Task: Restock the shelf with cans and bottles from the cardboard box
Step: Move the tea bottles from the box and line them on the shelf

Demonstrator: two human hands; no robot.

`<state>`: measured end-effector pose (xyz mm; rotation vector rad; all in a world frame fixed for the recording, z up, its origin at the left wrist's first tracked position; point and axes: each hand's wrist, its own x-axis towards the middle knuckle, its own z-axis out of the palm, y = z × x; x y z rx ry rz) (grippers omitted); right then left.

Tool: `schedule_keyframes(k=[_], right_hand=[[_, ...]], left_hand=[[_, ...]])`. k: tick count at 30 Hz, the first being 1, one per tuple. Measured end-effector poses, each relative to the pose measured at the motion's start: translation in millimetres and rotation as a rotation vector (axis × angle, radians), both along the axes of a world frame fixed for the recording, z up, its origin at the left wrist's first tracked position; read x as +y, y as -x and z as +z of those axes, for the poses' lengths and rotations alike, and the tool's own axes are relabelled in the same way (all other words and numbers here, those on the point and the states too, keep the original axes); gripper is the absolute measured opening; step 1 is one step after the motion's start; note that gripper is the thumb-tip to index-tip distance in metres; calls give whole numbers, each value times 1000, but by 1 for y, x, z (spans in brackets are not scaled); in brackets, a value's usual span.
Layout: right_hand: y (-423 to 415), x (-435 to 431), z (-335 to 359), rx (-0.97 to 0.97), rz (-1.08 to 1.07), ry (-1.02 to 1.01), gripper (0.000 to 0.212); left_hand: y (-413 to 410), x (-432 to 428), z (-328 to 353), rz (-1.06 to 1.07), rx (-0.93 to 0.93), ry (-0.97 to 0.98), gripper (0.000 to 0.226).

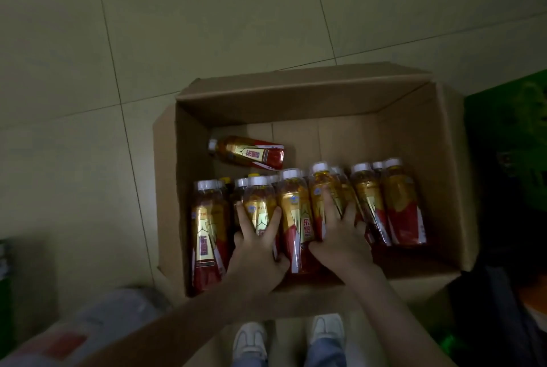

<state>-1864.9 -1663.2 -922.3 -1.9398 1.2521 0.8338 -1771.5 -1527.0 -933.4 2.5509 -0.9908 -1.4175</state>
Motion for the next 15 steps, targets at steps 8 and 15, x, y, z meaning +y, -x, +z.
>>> schedule_keyframes(k=[8,15], right_hand=[[23,-8,22,-140,-255,-31,111],[28,3,126,-380,-444,-59,110]], left_hand=[[-21,-1,14,38,90,26,92],[-36,-1,123,91,161,282,88]])
